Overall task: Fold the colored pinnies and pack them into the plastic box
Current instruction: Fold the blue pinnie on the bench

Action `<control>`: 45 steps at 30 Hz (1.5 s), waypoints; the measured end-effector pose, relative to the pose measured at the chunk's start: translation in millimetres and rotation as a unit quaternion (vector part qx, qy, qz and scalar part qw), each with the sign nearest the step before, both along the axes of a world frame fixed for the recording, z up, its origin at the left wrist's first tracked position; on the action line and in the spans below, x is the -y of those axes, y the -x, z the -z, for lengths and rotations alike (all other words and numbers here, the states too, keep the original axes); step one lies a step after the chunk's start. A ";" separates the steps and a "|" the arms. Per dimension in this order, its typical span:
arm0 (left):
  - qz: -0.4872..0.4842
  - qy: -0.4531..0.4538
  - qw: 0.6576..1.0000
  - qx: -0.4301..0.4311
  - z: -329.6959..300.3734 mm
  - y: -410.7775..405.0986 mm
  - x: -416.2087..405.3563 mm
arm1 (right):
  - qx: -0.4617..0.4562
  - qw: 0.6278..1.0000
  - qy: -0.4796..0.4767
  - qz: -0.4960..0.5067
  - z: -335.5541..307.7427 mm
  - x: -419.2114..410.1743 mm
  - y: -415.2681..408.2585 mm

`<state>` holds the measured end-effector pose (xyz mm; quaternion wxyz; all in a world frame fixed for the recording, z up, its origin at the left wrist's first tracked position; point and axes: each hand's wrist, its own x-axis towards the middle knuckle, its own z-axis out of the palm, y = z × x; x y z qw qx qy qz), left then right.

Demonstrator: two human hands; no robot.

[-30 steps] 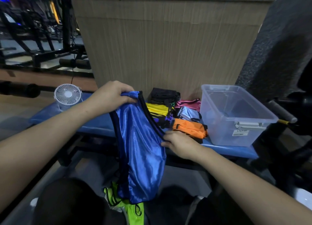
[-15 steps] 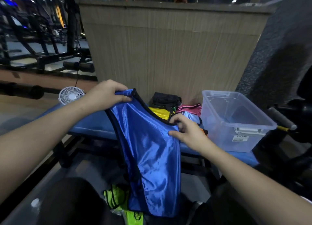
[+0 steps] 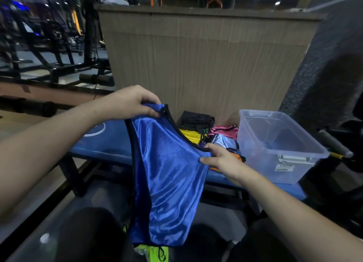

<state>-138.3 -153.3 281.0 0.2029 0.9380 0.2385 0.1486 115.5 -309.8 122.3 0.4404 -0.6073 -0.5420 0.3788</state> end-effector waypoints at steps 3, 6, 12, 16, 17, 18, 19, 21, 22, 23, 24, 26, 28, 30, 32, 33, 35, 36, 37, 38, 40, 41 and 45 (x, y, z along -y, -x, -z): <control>-0.005 0.002 1.000 0.001 -4.4 -4.8 -9.0 | -0.047 0.999 0.012 0.018 -1.0 -8.3 0.6; -0.003 0.010 1.000 0.001 -8.9 -13.2 -17.1 | -0.038 0.999 0.011 0.008 -4.0 -18.5 -1.2; 0.001 0.016 1.000 -0.001 -10.9 -28.0 -32.2 | 0.099 0.987 -0.124 -0.006 -11.0 -39.4 3.6; 0.012 0.021 1.000 0.014 -0.6 -27.8 -38.5 | 0.186 0.956 -0.228 -0.012 -3.7 -48.2 11.4; 0.011 0.022 0.999 0.022 1.8 -27.3 -38.7 | 0.207 0.952 -0.225 -0.015 -0.3 -48.3 14.1; 0.008 0.024 0.999 0.029 3.9 -26.9 -38.8 | 0.224 0.950 -0.215 -0.017 4.3 -48.1 16.4; 0.005 0.025 0.999 0.036 5.3 -26.4 -38.3 | 0.249 0.947 -0.200 -0.020 8.9 -47.4 17.5; 0.001 0.030 0.998 0.048 7.5 -24.5 -36.8 | 0.339 0.927 -0.158 -0.034 15.3 -43.3 21.4; 0.002 0.034 0.998 0.052 8.1 -23.5 -35.8 | 0.397 0.907 -0.136 -0.042 17.9 -40.2 23.6; 0.006 0.037 0.998 0.053 8.4 -22.1 -33.8 | 0.452 0.882 -0.122 -0.046 19.1 -36.9 26.5; 0.011 0.038 0.998 0.053 8.8 -20.8 -31.4 | 0.497 0.858 -0.120 -0.048 19.2 -33.3 30.4; 0.015 0.038 0.998 0.056 9.7 -18.3 -27.3 | 0.551 0.822 -0.141 -0.045 18.3 -27.9 39.8; 0.009 0.040 0.997 0.060 11.1 -16.2 -23.5 | 0.566 0.810 -0.153 -0.023 16.1 -25.6 50.6; 0.016 0.045 0.996 0.071 13.1 -15.4 -20.3 | 0.530 0.836 -0.141 0.013 13.1 -25.8 59.3; 0.020 0.056 0.994 0.091 16.9 -14.9 -17.5 | 0.457 0.880 -0.125 0.030 10.1 -26.2 65.3; 0.012 0.053 0.994 0.099 18.9 -14.2 -17.3 | 0.430 0.894 -0.122 0.034 8.5 -26.8 68.0; 0.003 0.029 0.995 0.097 21.3 -12.8 -17.7 | 0.368 0.923 -0.108 0.040 4.0 -30.1 72.8; 0.007 0.019 0.996 0.088 21.8 -12.3 -17.9 | 0.315 0.943 -0.102 0.039 1.3 -32.6 74.5; 0.015 0.011 0.997 0.077 21.9 -11.8 -17.6 | 0.259 0.961 -0.097 0.030 -0.8 -34.6 75.6; 0.022 0.003 0.997 0.070 22.1 -11.5 -17.9 | 0.221 0.971 -0.095 0.013 -1.9 -36.2 76.2; 0.034 -0.002 0.997 0.066 22.3 -11.8 -17.9 | 0.232 0.967 -0.101 -0.013 -1.6 -37.7 76.6; 0.040 0.000 0.997 0.070 23.0 -11.7 -17.8 | 0.249 0.962 -0.110 -0.015 -0.3 -38.0 77.1; 0.044 -0.012 0.995 0.087 28.0 -9.4 -19.9 | 0.237 0.959 -0.158 0.013 3.1 -33.9 81.1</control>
